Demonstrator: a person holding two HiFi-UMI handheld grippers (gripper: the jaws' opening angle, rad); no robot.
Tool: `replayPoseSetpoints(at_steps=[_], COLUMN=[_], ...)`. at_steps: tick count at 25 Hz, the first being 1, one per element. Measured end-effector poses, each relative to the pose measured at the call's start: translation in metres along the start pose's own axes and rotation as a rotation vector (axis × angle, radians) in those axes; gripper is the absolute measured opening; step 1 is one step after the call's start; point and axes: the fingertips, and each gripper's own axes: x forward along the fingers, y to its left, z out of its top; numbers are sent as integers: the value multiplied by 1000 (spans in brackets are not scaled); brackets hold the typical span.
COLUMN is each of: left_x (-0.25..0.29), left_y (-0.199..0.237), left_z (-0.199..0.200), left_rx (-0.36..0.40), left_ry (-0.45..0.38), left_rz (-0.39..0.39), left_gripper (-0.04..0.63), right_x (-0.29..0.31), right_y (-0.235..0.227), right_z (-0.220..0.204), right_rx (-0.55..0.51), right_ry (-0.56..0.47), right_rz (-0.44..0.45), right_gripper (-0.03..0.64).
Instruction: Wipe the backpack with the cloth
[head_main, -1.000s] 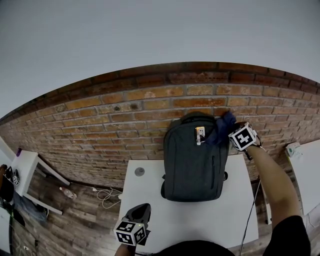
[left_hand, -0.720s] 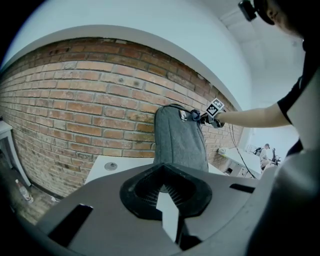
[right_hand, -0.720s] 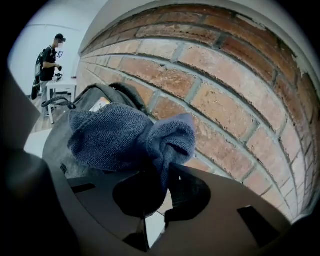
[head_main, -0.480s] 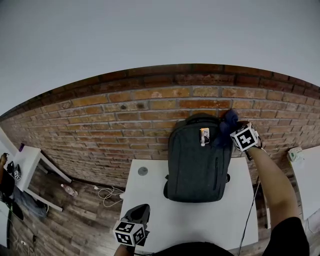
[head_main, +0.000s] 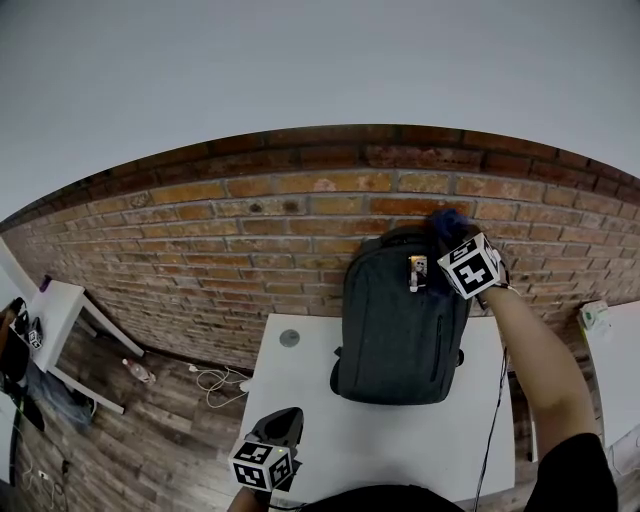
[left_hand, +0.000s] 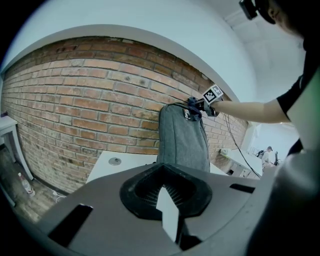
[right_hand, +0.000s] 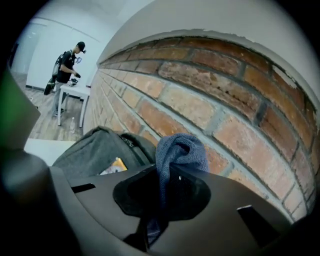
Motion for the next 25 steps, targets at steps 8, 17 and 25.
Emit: replayPoseSetpoints(at_steps=[8,17,25], left_x=[-8,-23,-26], left_y=[4,17,17], left_z=[-4,-13,-19], left_rx=[-14,-43,-56], left_ry=[-3,0,3], left_rz=[23,75,89], left_gripper=[-3,-3,-3], right_x=[28,38,38], right_y=[51,129,145], right_z=[52,85,86], right_rx=[-103,-283,-348], right_ry=[-35,-67,-72], right_rz=[60,230,247], right_gripper=[40,40,40])
